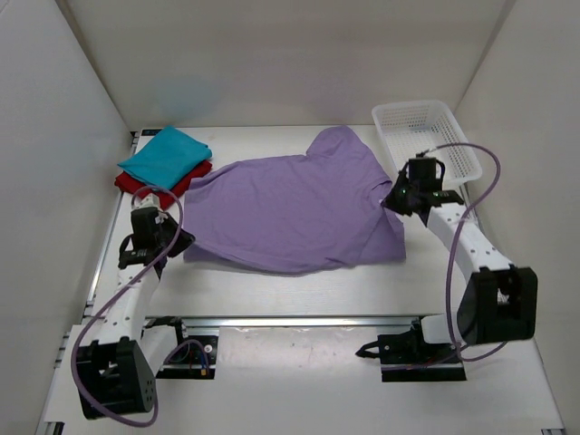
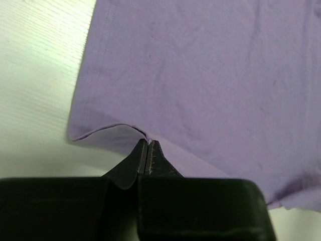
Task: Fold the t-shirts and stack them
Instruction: Fold the flattened tshirt in 1/3 of the way
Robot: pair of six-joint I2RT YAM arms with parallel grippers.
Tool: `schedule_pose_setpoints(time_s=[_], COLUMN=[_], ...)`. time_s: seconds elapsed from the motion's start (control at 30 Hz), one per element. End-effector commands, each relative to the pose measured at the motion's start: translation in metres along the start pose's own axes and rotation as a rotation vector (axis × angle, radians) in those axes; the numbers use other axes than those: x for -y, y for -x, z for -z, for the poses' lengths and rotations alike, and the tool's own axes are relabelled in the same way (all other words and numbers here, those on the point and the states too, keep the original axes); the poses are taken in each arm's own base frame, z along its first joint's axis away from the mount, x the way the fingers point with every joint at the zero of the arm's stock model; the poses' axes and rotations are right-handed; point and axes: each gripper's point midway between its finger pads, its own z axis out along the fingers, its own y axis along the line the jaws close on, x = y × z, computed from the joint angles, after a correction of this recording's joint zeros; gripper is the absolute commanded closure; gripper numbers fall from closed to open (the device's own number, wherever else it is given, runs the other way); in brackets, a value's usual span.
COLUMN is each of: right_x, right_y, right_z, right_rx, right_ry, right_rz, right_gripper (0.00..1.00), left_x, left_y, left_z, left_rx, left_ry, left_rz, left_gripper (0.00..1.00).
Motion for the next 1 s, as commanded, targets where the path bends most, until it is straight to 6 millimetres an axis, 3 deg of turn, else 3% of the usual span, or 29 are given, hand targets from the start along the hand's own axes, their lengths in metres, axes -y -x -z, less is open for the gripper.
schedule_pose_setpoints(time_s=[0.0, 0.03, 0.1, 0.23, 0.4, 0.5, 0.57, 0.67, 0.8, 0.87, 0.97], right_x=[-0.042, -0.055, -0.060, -0.075, -0.087, -0.095, -0.098, -0.095, -0.093, -0.093, -0.095], right_y=[0.062, 0.074, 0.079, 0.100, 0.120, 0.129, 0.139, 0.138, 0.138, 0.138, 0.140], right_z=[-0.013, -0.011, -0.028, -0.040, -0.066, -0.077, -0.082, -0.098, -0.114, -0.119, -0.117], right_rx=[0.137, 0.163, 0.150, 0.152, 0.138, 0.128, 0.131, 0.117, 0.090, 0.085, 0.091], right_ry=[0.108, 0.135, 0.132, 0.144, 0.143, 0.145, 0.134, 0.111, 0.106, 0.104, 0.094], right_rz=[0.060, 0.074, 0.087, 0.107, 0.132, 0.150, 0.168, 0.186, 0.185, 0.182, 0.189], right_gripper=[1.00, 1.00, 1.00, 1.00, 1.00, 0.99, 1.00, 1.00, 1.00, 1.00, 0.88], left_x=[0.005, 0.004, -0.001, -0.006, -0.001, -0.003, -0.006, -0.011, -0.024, -0.021, -0.016], left_y=[0.013, 0.015, 0.022, 0.039, 0.060, 0.054, 0.062, 0.064, 0.051, 0.053, 0.062], left_z=[-0.011, -0.014, -0.019, -0.024, -0.037, -0.053, -0.060, -0.071, -0.086, -0.090, -0.083], left_rx=[0.036, 0.037, 0.047, 0.083, 0.092, 0.045, 0.055, 0.042, -0.003, -0.012, 0.004], left_ry=[-0.032, -0.030, -0.012, 0.019, 0.037, 0.046, 0.060, 0.071, 0.103, 0.085, 0.062], left_rz=[0.064, 0.069, 0.091, 0.115, 0.124, 0.143, 0.158, 0.177, 0.209, 0.213, 0.203], left_gripper=[1.00, 1.00, 1.00, 1.00, 1.00, 1.00, 1.00, 1.00, 1.00, 0.97, 0.71])
